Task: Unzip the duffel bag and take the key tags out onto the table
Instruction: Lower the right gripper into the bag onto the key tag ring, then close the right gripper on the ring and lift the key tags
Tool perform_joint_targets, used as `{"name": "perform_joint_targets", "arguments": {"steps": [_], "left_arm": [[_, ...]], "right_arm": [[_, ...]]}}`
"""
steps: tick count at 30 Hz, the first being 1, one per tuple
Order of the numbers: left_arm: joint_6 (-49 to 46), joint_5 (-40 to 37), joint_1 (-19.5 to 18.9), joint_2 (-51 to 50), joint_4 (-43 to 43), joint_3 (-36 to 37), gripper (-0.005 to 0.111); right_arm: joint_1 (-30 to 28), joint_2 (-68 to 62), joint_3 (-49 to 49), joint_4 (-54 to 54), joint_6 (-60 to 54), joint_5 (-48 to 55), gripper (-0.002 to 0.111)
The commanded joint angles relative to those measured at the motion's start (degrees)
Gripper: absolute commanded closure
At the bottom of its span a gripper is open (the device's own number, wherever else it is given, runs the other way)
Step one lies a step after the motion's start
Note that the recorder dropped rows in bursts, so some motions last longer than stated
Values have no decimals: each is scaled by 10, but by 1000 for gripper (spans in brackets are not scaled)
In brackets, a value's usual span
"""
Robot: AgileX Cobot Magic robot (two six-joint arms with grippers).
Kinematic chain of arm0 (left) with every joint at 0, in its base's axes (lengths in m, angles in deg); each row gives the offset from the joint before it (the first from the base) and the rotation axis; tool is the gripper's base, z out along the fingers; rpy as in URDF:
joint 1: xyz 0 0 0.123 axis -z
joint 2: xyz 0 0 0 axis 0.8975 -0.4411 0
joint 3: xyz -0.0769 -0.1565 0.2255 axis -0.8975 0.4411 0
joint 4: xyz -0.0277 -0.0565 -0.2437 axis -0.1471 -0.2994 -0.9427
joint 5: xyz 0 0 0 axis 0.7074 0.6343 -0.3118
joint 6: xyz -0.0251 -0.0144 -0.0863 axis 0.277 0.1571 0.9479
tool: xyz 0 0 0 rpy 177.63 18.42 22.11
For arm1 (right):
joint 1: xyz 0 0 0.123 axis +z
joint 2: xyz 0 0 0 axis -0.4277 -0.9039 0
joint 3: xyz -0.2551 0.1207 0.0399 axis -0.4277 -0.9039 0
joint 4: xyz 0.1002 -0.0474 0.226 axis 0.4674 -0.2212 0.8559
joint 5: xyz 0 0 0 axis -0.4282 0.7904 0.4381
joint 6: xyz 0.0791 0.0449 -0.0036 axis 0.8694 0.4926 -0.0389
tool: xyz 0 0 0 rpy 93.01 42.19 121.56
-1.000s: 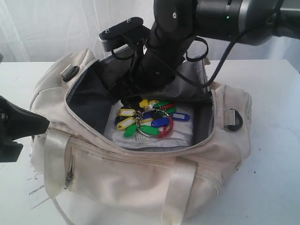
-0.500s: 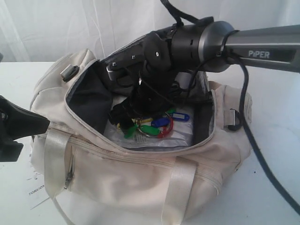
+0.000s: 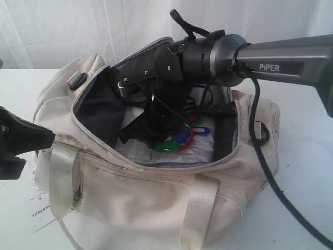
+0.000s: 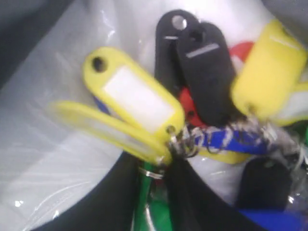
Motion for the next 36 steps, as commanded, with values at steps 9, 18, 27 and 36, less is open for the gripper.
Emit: {"name": "perform_joint_targets", "arguments": {"steps": [9, 18, 27, 36], "left_arm": [[3, -10, -1, 5, -13, 5, 107], [3, -12, -1, 5, -15, 5, 107], [3, -12, -1, 5, -15, 5, 107], [3, -13, -1, 5, -20, 5, 107]], "right_arm": [[-1, 69, 8, -7, -4, 23, 108], [-1, 127, 34, -11, -2, 26, 108], [-1, 151, 39, -15, -2, 28, 108], [-1, 173, 40, -63, -2, 43, 108]]}}
